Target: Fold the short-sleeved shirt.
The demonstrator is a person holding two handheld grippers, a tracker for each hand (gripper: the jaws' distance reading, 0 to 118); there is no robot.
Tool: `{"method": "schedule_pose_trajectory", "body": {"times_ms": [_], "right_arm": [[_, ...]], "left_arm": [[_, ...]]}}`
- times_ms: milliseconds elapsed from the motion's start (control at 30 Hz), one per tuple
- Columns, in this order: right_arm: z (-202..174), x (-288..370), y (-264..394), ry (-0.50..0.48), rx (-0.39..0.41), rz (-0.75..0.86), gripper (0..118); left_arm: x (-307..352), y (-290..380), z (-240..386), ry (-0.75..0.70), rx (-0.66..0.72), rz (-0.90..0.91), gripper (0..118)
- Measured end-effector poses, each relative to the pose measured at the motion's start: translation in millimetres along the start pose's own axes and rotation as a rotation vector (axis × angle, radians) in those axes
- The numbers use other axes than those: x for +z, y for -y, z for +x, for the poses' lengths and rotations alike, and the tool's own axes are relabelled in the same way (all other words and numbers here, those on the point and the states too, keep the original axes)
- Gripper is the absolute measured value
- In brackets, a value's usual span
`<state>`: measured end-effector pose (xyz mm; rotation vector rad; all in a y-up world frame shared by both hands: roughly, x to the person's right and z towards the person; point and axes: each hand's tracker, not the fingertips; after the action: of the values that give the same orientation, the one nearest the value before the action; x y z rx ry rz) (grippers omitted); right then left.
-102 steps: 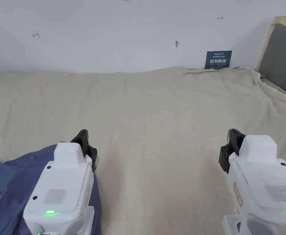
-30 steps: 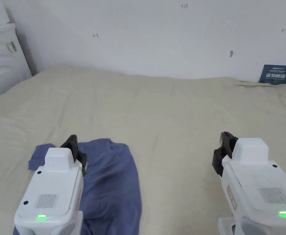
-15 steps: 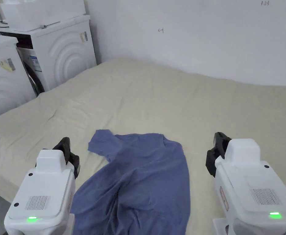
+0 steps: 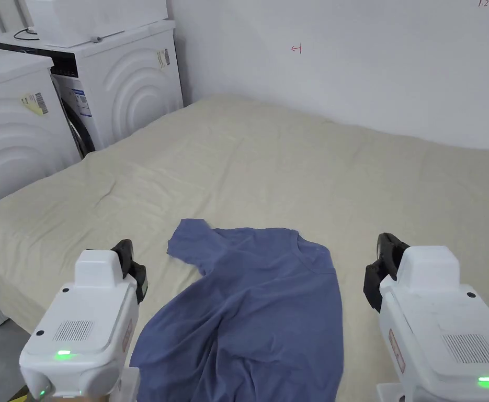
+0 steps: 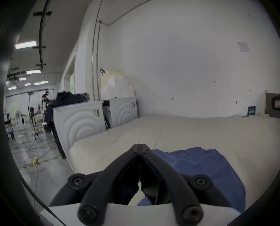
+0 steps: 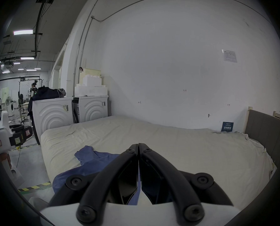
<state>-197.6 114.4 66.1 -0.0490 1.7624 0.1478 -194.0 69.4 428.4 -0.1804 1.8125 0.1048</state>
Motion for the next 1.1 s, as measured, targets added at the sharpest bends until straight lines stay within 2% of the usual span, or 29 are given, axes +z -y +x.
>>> {"method": "schedule_pose_trajectory", "body": {"times_ms": [167, 233, 267, 333, 400, 433, 633, 767, 833, 867, 933, 967, 1000, 1033, 1067, 1100], "right_arm": [[15, 2, 3, 0.025, 0.008, -0.012, 0], [21, 2, 5, 0.037, 0.011, -0.017, 0], [26, 3, 6, 0.044, 0.011, -0.022, 0], [34, 3, 8, 0.053, 0.006, -0.031, 0], [42, 3, 10, 0.069, 0.009, -0.043, 0], [46, 3, 11, 0.077, 0.012, -0.047, 0], [70, 5, 19, 0.124, 0.016, -0.075, 0], [84, 7, 26, 0.154, 0.009, -0.098, 0], [90, 8, 29, 0.164, 0.004, -0.107, 0], [93, 9, 30, 0.170, 0.002, -0.111, 0], [97, 10, 31, 0.179, -0.001, -0.116, 0], [99, 11, 32, 0.182, -0.002, -0.117, 0], [100, 12, 33, 0.185, -0.004, -0.119, 0], [102, 13, 33, 0.188, -0.007, -0.121, 0], [104, 14, 33, 0.189, -0.010, -0.123, 0], [105, 16, 33, 0.192, -0.013, -0.124, 0]], "left_arm": [[-47, -3, 28, 0.110, 0.040, -0.222, 6], [-69, 0, 39, 0.154, 0.053, -0.322, 18], [-79, 3, 47, 0.171, 0.056, -0.375, 29], [-101, 10, 61, 0.213, 0.040, -0.485, 75], [-117, 18, 79, 0.219, 0.018, -0.587, 106], [-123, 24, 86, 0.231, 0.013, -0.610, 110], [-162, 66, 123, 0.265, -0.122, -0.771, 110], [-176, 90, 141, 0.255, -0.171, -0.855, 105], [-173, 95, 145, 0.248, -0.164, -0.919, 81], [-173, 99, 145, 0.250, -0.149, -0.953, 79], [-166, 92, 142, 0.241, -0.095, -0.914, 63], [-166, 89, 143, 0.254, -0.110, -0.925, 48], [-164, 87, 145, 0.266, -0.118, -0.927, 26], [-162, 85, 147, 0.283, -0.137, -0.917, 18], [-155, 78, 151, 0.297, -0.152, -0.902, 18], [-153, 77, 153, 0.294, -0.166, -0.896, 0]]}}
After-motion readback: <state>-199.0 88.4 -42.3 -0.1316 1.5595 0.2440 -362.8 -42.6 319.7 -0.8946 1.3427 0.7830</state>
